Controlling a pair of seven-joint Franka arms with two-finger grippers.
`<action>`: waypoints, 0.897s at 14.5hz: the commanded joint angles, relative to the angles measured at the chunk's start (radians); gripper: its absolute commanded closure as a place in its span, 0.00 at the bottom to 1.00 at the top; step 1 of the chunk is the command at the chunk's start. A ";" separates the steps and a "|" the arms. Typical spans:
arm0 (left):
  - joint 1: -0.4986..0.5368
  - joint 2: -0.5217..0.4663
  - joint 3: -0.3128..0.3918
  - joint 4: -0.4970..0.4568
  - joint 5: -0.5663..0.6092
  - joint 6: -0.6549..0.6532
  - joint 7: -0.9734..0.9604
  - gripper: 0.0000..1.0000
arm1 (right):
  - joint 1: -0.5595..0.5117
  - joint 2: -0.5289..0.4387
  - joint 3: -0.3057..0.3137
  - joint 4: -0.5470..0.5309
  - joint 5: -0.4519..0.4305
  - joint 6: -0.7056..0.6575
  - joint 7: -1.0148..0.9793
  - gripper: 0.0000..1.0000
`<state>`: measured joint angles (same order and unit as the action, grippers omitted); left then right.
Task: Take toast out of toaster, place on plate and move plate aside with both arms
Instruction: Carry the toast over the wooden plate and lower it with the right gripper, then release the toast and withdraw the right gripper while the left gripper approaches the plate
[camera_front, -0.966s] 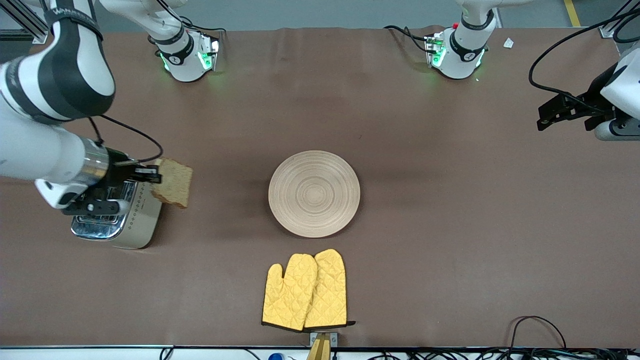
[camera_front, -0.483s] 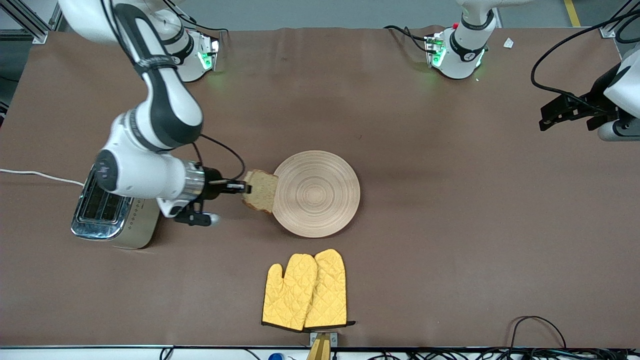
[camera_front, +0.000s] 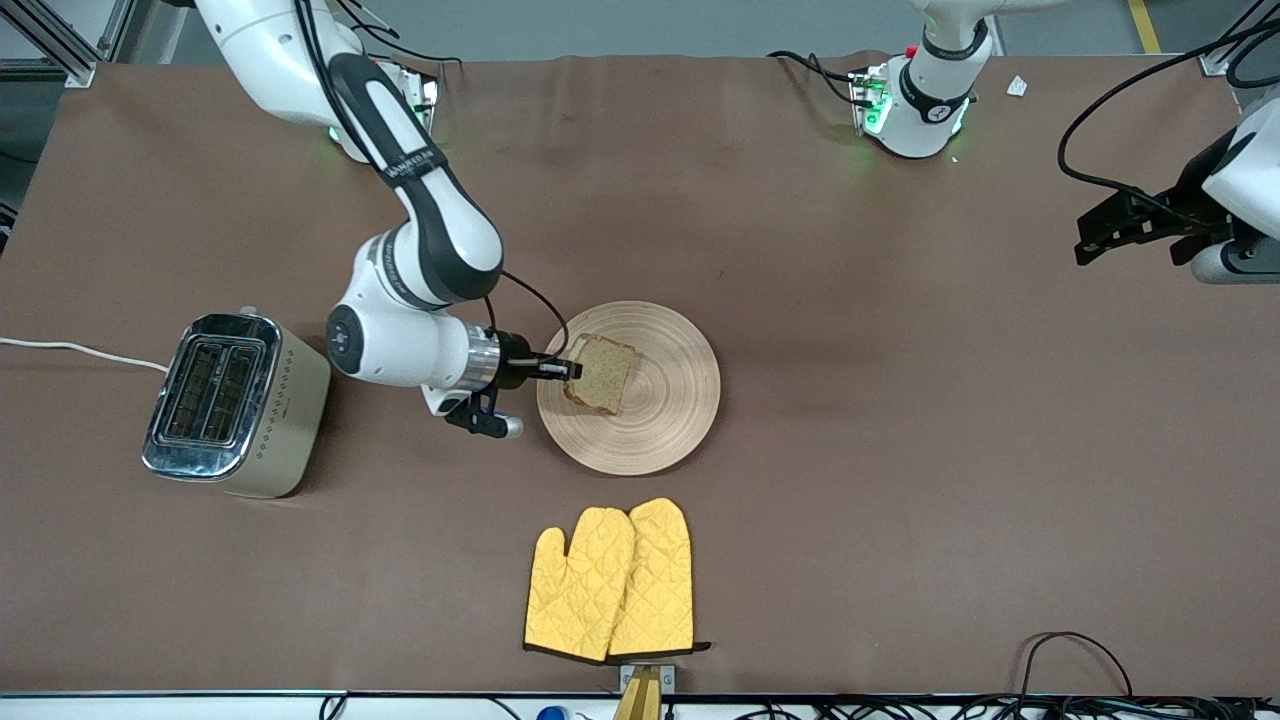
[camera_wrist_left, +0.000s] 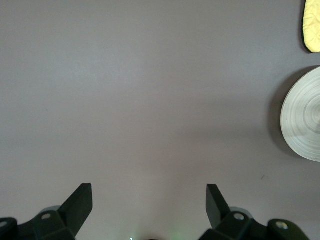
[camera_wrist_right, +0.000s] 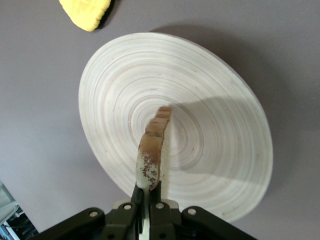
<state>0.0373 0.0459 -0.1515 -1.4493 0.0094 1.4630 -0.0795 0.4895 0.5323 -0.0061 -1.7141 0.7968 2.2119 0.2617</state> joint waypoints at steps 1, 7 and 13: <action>-0.004 0.006 -0.010 0.009 0.010 0.004 -0.008 0.00 | 0.006 0.015 -0.011 -0.009 0.012 0.020 -0.051 0.78; 0.003 0.118 -0.069 -0.009 -0.127 0.043 0.006 0.00 | -0.020 0.005 -0.046 -0.022 -0.270 0.005 -0.065 0.00; -0.049 0.250 -0.120 -0.060 -0.232 0.187 0.010 0.00 | -0.022 -0.109 -0.167 -0.001 -0.536 -0.129 -0.071 0.00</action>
<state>0.0022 0.2694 -0.2555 -1.5050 -0.1963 1.6185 -0.0747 0.4734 0.4938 -0.1412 -1.6950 0.3286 2.1329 0.2010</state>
